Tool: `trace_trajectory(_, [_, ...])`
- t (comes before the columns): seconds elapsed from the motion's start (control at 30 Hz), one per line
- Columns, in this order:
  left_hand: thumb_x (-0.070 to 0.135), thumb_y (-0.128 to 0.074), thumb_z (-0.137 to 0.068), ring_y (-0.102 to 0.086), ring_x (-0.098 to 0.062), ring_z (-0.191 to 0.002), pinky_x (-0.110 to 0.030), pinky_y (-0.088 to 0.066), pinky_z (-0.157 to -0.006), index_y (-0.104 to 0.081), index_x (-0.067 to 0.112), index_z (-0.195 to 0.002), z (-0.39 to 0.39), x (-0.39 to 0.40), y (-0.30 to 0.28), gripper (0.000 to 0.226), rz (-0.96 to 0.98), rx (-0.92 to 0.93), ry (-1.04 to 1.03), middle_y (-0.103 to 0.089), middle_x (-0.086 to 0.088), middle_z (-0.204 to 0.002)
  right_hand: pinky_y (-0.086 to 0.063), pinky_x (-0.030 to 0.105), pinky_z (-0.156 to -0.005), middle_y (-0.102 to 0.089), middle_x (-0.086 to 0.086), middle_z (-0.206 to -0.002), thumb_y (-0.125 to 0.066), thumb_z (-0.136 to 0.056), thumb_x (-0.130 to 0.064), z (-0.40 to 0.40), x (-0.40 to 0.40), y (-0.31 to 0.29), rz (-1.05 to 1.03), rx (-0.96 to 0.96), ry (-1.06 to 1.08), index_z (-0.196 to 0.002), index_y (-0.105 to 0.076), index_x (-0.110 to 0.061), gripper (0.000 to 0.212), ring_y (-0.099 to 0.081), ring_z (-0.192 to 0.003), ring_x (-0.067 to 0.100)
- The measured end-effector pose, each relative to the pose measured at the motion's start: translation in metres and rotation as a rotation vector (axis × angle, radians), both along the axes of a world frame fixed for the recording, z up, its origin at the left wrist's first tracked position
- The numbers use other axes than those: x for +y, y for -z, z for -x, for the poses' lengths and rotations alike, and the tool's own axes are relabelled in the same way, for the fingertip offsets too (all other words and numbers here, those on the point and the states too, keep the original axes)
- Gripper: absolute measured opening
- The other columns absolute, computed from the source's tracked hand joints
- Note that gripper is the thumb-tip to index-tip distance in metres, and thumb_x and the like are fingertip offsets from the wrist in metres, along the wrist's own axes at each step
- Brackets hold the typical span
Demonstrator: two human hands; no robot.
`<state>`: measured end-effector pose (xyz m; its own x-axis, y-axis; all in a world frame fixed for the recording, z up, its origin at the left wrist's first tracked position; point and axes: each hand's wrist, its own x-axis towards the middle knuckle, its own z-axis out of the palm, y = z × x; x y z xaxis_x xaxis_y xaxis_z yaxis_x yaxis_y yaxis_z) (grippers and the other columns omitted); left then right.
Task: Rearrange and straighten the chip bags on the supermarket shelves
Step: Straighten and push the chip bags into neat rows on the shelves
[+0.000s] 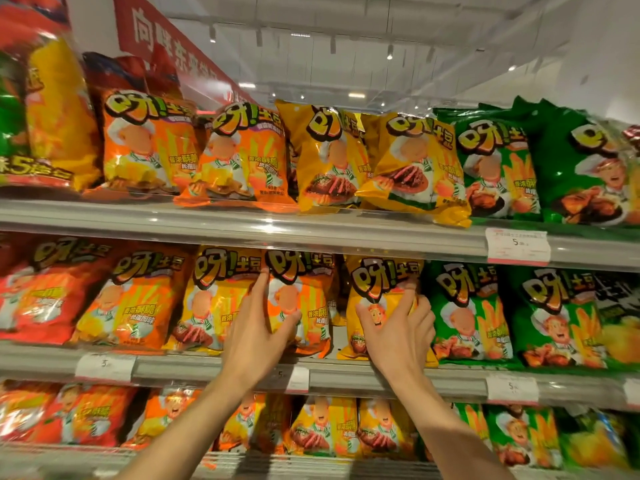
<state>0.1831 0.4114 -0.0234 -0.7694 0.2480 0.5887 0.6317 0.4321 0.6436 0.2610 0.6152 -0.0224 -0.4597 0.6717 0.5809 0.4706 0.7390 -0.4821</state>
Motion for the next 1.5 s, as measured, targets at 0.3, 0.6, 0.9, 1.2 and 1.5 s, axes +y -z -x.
trace_trajectory(0.3, [0.064, -0.059, -0.087, -0.048, -0.020, -0.134, -0.039, -0.046, -0.099, -0.008, 0.036, -0.157, 0.003, 0.003, 0.000, 0.091, 0.015, -0.008, -0.008, -0.032, 0.006, -0.159, -0.018, 0.057, -0.118, -0.045, 0.023, -0.142, -0.041, -0.095, -0.063, -0.006, 0.014, -0.001, -0.455, -0.177, -0.065, -0.143, -0.044, -0.011, 0.071, -0.036, -0.136, 0.041])
trace_trajectory(0.6, [0.064, -0.061, -0.086, -0.035, -0.016, -0.144, -0.042, -0.045, -0.105, -0.011, 0.036, -0.156, 0.003, 0.003, -0.002, 0.091, -0.002, -0.035, -0.014, -0.027, 0.010, -0.161, -0.018, 0.058, -0.118, -0.048, 0.021, -0.140, -0.037, -0.095, -0.065, -0.003, 0.018, 0.005, -0.402, -0.197, -0.079, -0.140, -0.047, -0.010, 0.072, -0.038, -0.134, 0.039])
trace_trajectory(0.9, [0.054, -0.071, -0.082, -0.027, 0.004, -0.136, -0.028, -0.033, -0.109, -0.016, 0.042, -0.154, -0.023, -0.009, -0.021, 0.091, -0.203, -0.100, 0.004, -0.027, 0.028, -0.149, -0.021, 0.054, -0.118, -0.047, 0.021, -0.140, -0.025, -0.097, -0.063, -0.017, 0.021, -0.009, -0.317, -0.018, -0.276, -0.141, -0.043, -0.008, 0.072, -0.037, -0.135, 0.038])
trace_trajectory(1.2, [0.049, -0.072, -0.082, -0.022, 0.038, -0.116, -0.014, -0.027, -0.100, -0.022, 0.050, -0.150, -0.025, -0.082, -0.024, 0.085, -0.240, -0.129, -0.039, -0.024, 0.050, -0.134, -0.042, 0.026, -0.092, -0.051, -0.007, -0.128, -0.052, -0.096, -0.046, 0.008, -0.045, -0.029, -0.011, -0.011, -0.701, -0.134, -0.050, -0.026, 0.043, -0.053, -0.117, 0.012])
trace_trajectory(1.5, [0.052, -0.071, -0.081, -0.026, 0.034, -0.115, -0.017, -0.031, -0.101, -0.023, 0.050, -0.150, 0.019, -0.193, -0.030, 0.085, -0.231, -0.147, -0.059, -0.028, 0.045, -0.138, -0.046, 0.036, -0.098, -0.056, 0.009, -0.137, -0.054, -0.090, -0.059, 0.086, -0.127, -0.029, 0.209, -0.227, -0.627, -0.144, -0.039, -0.015, 0.071, -0.057, -0.121, 0.026])
